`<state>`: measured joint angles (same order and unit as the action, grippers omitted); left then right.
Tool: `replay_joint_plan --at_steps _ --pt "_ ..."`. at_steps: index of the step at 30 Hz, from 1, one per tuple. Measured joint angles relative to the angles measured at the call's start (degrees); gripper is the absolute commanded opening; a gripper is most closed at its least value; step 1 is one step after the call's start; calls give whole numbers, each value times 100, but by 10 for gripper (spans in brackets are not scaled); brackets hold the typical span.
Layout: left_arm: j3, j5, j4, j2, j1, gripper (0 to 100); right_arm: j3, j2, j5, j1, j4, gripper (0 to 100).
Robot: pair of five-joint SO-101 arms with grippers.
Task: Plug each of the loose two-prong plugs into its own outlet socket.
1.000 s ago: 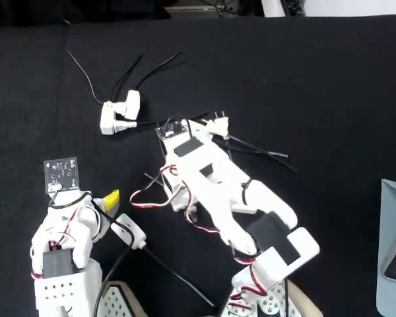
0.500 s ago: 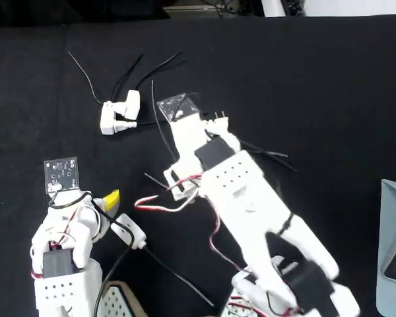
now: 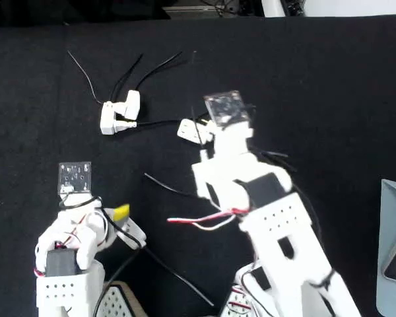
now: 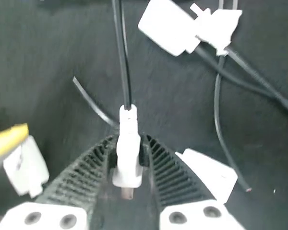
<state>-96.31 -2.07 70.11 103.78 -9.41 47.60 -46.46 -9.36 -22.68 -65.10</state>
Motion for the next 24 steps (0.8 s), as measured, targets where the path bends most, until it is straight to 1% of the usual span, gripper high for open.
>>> replay_joint_plan --at_steps 3,6,10,13,18,22,24 --pt "88 18 264 0 9 322 422 -352 0 290 413 12" --pt "404 9 299 0 18 320 703 -651 0 607 730 12" --pt "791 9 -255 18 18 320 853 -1020 0 914 853 12" --pt "853 9 -668 9 18 321 1029 -1248 -123 958 879 12" --pt "914 0 -809 0 18 319 1257 -1582 -202 1064 879 12" --pt "1073 0 -826 0 18 318 1257 -1934 -220 1433 879 12" --pt "1090 0 -826 9 18 318 1257 -2075 -387 1582 879 12"
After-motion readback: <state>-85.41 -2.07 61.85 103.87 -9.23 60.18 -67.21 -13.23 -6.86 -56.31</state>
